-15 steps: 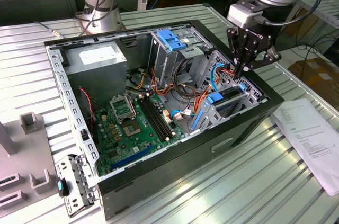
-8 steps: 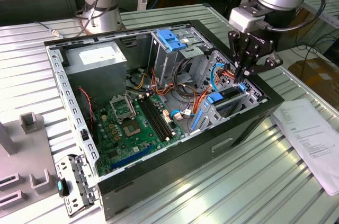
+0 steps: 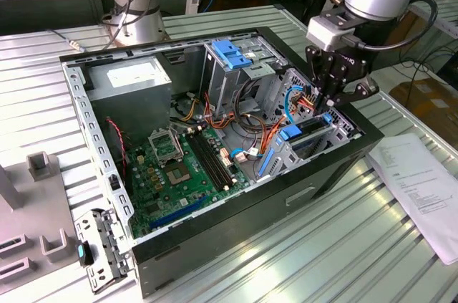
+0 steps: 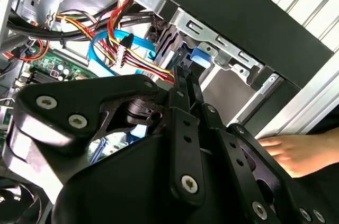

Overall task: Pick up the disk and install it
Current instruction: 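Insert the first disk wire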

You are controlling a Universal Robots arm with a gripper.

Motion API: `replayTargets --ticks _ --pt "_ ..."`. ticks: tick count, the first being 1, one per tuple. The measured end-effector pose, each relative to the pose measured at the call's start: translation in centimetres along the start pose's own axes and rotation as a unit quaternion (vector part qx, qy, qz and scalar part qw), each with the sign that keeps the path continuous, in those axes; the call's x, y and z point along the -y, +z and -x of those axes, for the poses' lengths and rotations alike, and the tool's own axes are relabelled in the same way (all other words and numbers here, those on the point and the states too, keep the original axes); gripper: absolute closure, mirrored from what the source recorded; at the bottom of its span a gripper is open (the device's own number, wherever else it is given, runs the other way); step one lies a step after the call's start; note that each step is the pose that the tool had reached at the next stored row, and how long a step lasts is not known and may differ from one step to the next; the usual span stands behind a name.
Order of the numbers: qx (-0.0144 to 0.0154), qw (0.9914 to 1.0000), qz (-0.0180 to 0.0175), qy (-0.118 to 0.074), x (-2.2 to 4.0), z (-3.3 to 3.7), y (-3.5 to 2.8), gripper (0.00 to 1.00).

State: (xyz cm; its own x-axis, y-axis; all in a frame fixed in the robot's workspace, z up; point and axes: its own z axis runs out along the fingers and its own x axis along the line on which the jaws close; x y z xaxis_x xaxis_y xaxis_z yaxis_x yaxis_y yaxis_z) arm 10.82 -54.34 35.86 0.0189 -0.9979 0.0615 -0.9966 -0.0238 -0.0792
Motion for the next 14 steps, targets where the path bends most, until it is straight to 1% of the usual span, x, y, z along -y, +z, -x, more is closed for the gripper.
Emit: replayTargets --ticks 1,3,9,14 --pt "0.0007 1.0 -0.0002 0.0 -0.13 -0.05 0.06 0.84" --pt "0.0013 1.0 -0.0003 0.0 -0.18 -0.19 0.24 0.84" --pt "0.0014 1.0 -0.0002 0.0 -0.29 -0.24 0.74 0.84" --pt "0.0012 1.0 -0.0002 0.001 -0.3 -0.23 0.87 0.84"
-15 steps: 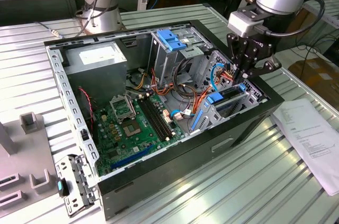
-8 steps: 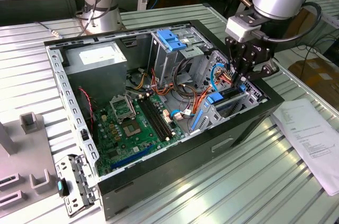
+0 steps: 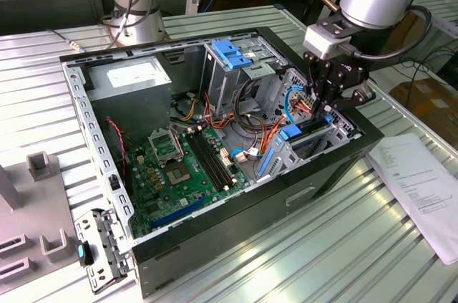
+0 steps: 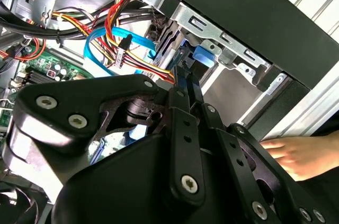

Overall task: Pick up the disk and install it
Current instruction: 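Insert the first disk wire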

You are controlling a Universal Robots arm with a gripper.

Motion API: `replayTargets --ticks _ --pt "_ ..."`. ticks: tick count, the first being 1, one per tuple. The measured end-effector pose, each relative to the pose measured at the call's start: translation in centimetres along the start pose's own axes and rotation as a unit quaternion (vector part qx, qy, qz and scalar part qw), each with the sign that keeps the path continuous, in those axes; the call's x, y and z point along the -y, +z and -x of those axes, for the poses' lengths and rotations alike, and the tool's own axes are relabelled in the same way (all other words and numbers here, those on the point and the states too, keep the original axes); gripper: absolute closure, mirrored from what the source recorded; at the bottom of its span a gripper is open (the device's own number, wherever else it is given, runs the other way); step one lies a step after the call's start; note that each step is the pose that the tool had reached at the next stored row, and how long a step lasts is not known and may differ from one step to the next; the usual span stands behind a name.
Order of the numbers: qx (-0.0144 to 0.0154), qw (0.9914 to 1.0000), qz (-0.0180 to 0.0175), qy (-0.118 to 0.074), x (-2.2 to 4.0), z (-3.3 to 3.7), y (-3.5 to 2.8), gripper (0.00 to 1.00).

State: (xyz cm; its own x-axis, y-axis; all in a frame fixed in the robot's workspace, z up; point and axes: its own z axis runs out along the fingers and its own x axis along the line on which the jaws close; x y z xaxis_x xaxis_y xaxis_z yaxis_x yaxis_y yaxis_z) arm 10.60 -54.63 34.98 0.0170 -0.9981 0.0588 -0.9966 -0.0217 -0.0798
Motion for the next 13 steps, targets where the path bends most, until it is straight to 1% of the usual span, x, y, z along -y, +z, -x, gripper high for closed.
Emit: replayTargets --ticks 8,13 --pt "-0.0001 1.0 0.0001 0.001 -0.03 0.01 0.3 0.84" --pt "-0.0003 0.99999 0.0003 0.005 -0.03 0.01 0.33 0.84"
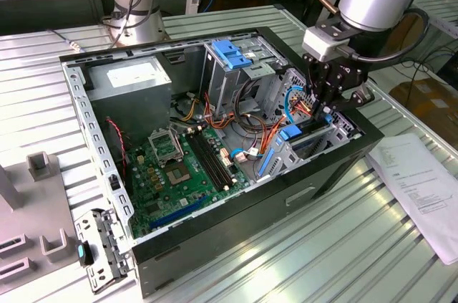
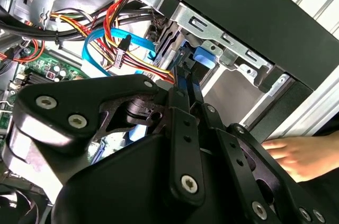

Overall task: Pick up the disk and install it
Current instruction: 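Insert the first disk wire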

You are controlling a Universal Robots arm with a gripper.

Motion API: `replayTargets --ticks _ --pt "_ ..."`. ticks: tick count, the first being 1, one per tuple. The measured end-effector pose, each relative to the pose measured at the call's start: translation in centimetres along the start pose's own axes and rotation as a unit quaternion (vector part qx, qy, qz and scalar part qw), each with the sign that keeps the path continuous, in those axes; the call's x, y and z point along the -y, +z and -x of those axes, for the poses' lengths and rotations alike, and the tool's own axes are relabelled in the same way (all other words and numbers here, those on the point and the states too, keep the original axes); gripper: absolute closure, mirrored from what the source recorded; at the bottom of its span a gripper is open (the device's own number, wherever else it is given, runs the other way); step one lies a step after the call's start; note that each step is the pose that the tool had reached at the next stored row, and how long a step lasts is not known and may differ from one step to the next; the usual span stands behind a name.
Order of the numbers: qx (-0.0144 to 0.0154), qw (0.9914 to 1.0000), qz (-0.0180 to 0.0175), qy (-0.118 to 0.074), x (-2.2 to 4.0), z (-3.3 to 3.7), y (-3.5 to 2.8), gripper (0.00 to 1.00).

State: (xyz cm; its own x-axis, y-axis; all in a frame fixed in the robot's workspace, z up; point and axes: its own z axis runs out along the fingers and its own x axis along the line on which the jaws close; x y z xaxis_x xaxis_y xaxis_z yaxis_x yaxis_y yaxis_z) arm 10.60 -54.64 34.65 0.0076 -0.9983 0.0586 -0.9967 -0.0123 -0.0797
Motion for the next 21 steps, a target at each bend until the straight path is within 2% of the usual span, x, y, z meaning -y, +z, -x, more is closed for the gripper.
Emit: replayTargets --ticks 5,11,15,18,21 --pt "-0.0002 0.99999 0.0002 0.003 0.02 -0.01 -0.23 0.84" --pt "-0.0006 0.99996 0.0006 0.009 0.0 0.0 0.05 0.84" --pt "0.0004 0.99994 0.0006 0.011 -0.01 0.01 0.17 0.84" --pt "0.001 0.99992 0.0007 0.013 0.03 -0.02 -0.26 0.84" --pt "0.0016 0.99989 0.0008 0.014 0.02 -0.01 -0.27 0.84"
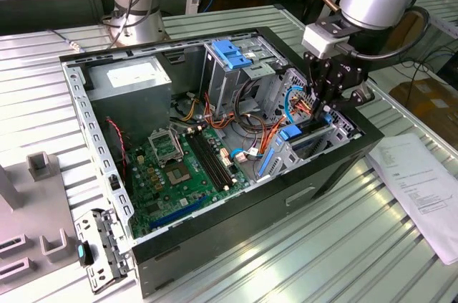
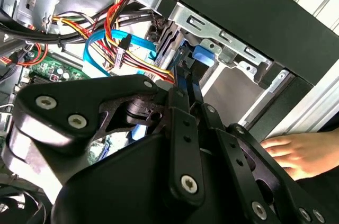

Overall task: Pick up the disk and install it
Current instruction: 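Insert the first disk wire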

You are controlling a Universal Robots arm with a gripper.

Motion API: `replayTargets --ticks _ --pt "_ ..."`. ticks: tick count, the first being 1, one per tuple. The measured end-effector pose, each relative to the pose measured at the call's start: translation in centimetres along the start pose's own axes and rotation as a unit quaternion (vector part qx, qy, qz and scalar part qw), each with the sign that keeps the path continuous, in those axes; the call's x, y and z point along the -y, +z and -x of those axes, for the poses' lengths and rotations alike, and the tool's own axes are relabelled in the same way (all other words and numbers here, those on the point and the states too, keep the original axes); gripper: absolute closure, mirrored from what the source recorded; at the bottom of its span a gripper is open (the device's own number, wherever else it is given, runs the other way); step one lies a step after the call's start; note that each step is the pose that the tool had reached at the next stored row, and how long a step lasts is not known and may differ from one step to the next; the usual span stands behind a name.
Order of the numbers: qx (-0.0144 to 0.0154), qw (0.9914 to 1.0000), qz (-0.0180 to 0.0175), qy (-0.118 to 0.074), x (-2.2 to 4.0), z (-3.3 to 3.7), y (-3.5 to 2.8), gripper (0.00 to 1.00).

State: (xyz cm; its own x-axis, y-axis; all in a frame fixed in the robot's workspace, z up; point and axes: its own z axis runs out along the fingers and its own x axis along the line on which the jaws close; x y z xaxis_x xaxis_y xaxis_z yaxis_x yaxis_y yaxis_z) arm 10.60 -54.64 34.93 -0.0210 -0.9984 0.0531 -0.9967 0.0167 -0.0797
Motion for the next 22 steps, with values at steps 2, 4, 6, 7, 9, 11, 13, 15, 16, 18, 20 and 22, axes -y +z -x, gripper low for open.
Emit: replayTargets --ticks 2,4,6,7,9,11,13,15,16,18,20,22 --pt "0.0032 0.99999 0.0001 0.001 0.0 0.0 0.04 0.84" --pt "0.0034 0.99999 0.0001 0.001 -0.01 0.0 0.1 0.84" --pt "0.0039 0.99999 0.0001 0.001 -0.01 0.01 0.18 0.84" --pt "0.0044 0.99999 0.0001 0.001 -0.02 0.01 0.26 0.84" --pt "0.0046 0.99999 0.0001 0.001 -0.02 0.01 0.31 0.84" --pt "0.0066 0.99998 0.0002 0.001 -0.04 0.02 0.49 0.84" --pt "0.0105 0.99994 0.0003 0.001 -0.05 0.03 0.58 0.84" --pt "0.0106 0.99994 0.0009 0.002 -0.08 0.05 0.97 0.84" --pt "0.0107 0.99994 0.001 0.002 -0.08 0.05 0.99 0.84" --pt "0.0112 0.99993 0.0008 0.002 -0.07 0.04 0.86 0.76" --pt "0.0111 0.99993 0.0008 0.002 0.04 -0.04 -0.5 0.76" --pt "0.0113 0.99993 0.0005 0.002 0.04 -0.03 -0.56 0.78"
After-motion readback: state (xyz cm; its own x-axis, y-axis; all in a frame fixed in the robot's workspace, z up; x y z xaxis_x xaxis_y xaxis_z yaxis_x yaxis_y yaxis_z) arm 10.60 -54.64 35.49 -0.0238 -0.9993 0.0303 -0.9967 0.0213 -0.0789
